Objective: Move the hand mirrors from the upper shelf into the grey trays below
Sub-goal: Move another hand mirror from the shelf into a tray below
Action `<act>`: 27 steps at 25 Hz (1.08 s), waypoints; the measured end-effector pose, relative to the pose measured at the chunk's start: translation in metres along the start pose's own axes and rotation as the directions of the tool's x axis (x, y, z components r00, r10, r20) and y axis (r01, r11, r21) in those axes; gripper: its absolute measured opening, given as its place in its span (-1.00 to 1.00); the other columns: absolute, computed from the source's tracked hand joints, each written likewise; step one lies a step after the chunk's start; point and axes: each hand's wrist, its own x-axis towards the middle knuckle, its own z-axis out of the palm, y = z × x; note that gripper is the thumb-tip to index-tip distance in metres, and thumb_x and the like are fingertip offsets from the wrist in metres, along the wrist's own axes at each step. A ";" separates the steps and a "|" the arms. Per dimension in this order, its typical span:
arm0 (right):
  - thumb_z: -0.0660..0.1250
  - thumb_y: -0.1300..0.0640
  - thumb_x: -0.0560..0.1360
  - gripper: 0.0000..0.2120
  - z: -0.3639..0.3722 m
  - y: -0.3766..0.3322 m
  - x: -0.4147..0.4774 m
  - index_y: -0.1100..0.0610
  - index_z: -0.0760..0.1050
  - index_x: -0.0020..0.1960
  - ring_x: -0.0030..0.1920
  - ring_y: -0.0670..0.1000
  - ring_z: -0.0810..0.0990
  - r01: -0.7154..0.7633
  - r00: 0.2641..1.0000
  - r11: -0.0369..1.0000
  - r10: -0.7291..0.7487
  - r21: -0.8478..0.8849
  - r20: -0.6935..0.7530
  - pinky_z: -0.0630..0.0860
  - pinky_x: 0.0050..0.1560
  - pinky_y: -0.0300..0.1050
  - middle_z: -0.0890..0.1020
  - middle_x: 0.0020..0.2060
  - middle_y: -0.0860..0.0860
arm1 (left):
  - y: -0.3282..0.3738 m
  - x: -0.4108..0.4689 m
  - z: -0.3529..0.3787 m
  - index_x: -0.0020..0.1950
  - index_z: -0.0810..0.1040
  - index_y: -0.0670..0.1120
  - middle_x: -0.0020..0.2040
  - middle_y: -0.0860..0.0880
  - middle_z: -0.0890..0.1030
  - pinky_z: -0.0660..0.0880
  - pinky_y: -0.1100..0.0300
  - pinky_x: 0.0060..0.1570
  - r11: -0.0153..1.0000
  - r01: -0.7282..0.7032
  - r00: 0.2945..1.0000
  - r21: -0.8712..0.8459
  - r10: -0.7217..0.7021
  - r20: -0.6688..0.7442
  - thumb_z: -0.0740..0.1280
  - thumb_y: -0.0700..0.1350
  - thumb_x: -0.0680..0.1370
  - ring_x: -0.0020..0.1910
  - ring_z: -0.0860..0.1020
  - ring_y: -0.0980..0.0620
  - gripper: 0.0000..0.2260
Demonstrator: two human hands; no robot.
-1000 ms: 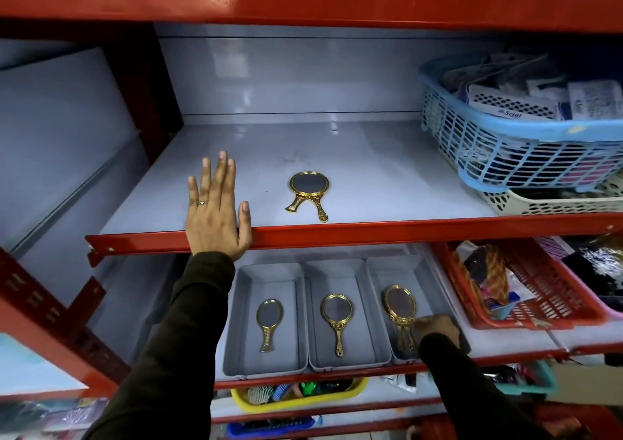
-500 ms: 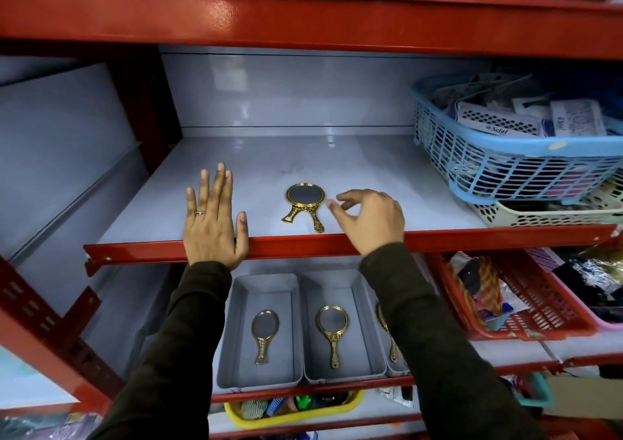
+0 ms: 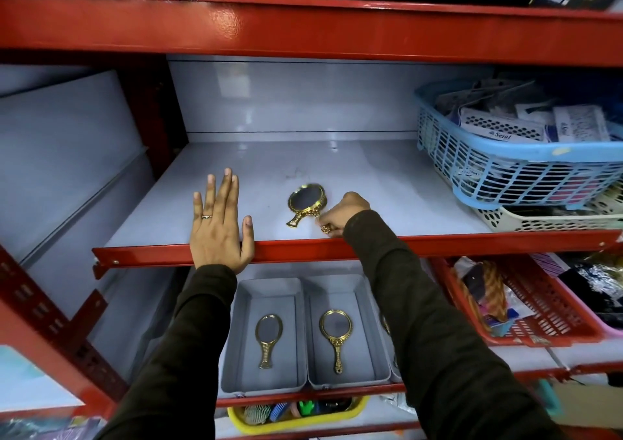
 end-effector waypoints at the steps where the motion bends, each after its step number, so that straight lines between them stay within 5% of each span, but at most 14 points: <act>1: 0.55 0.23 0.35 -0.60 -0.007 0.000 -0.005 0.33 0.52 0.12 -0.23 0.07 0.67 -0.033 0.997 0.984 0.019 0.176 0.080 0.69 -0.17 -0.09 0.64 -0.15 0.17 | 0.000 0.000 0.000 0.65 0.10 -0.17 0.66 -0.10 0.10 -0.19 0.04 0.64 1.000 0.000 1.000 -0.001 0.000 0.003 0.06 0.02 0.58 0.66 0.01 -0.10 -0.35; 7: 0.57 0.12 0.34 -0.78 -0.039 0.022 -0.056 0.16 0.72 -0.04 -0.37 -0.12 0.66 -0.043 0.916 0.870 -0.161 0.491 0.366 0.64 -0.32 -0.26 0.71 -0.22 0.10 | 0.001 -0.001 -0.002 0.65 0.11 -0.17 0.66 -0.10 0.12 -0.19 0.04 0.64 1.000 -0.001 1.000 0.009 0.001 0.005 0.08 0.01 0.57 0.66 0.05 -0.12 -0.35; 10: 0.57 0.07 0.29 -0.78 -0.040 0.057 -0.077 0.07 0.73 -0.08 -0.30 -0.10 0.73 -0.059 0.813 0.923 -0.177 0.381 0.554 0.65 -0.30 -0.28 0.77 -0.17 0.07 | 0.001 -0.001 -0.002 0.65 0.09 -0.17 0.66 -0.11 0.12 -0.21 0.05 0.64 1.000 0.000 1.000 0.009 0.000 0.013 0.07 0.02 0.58 0.66 0.05 -0.13 -0.35; 15: 0.56 0.13 0.35 -0.86 -0.017 0.142 -0.089 0.06 0.70 -0.09 -0.23 -0.07 0.74 -0.208 0.640 0.976 0.088 0.062 0.763 0.67 -0.21 -0.25 0.77 -0.16 0.03 | 0.002 0.000 -0.002 0.65 0.09 -0.17 0.66 -0.12 0.12 -0.23 0.06 0.63 1.000 0.010 1.000 0.004 -0.010 0.021 0.06 0.03 0.58 0.65 0.05 -0.12 -0.35; 17: 0.58 0.10 0.31 -0.79 -0.001 0.172 -0.085 0.08 0.70 -0.06 -0.24 -0.08 0.74 -0.285 0.634 0.958 0.215 -0.034 0.743 0.66 -0.22 -0.25 0.77 -0.19 0.01 | 0.000 -0.001 -0.001 0.65 0.08 -0.16 0.66 -0.11 0.12 -0.23 0.06 0.63 1.000 0.008 1.000 0.013 -0.009 0.024 0.07 0.03 0.58 0.65 0.04 -0.12 -0.35; 21: 0.54 0.22 0.37 -0.82 0.043 0.209 -0.053 0.24 0.66 -0.06 -0.44 -0.09 0.64 -0.442 0.776 0.897 0.374 0.013 0.507 0.62 -0.28 -0.19 0.70 -0.39 0.03 | 0.000 0.000 0.000 0.65 0.08 -0.16 0.66 -0.11 0.12 -0.24 0.07 0.63 0.999 0.003 1.000 0.034 -0.003 0.019 0.08 0.03 0.58 0.65 -0.01 -0.07 -0.35; 24: 0.48 0.34 0.40 -0.75 0.081 0.224 -0.032 0.37 0.60 0.07 -0.41 0.02 0.59 -0.518 0.824 0.851 0.468 0.088 0.320 0.62 -0.16 -0.09 0.67 -0.25 0.19 | -0.002 0.000 0.001 0.64 0.11 -0.18 0.65 -0.12 0.14 -0.23 0.06 0.63 1.000 -0.008 1.000 0.029 0.008 0.002 0.09 0.02 0.57 0.65 -0.01 -0.06 -0.34; 27: 0.28 0.35 0.55 -0.72 0.102 0.237 -0.026 0.41 0.49 0.24 -0.35 0.07 0.53 -0.564 0.818 0.813 0.526 0.146 0.233 0.54 -0.35 -0.08 0.62 -0.10 0.26 | -0.002 0.000 0.003 0.64 0.13 -0.18 0.65 -0.13 0.16 -0.21 0.05 0.63 1.000 -0.015 1.000 0.022 0.015 -0.014 0.10 0.01 0.56 0.64 -0.03 -0.04 -0.34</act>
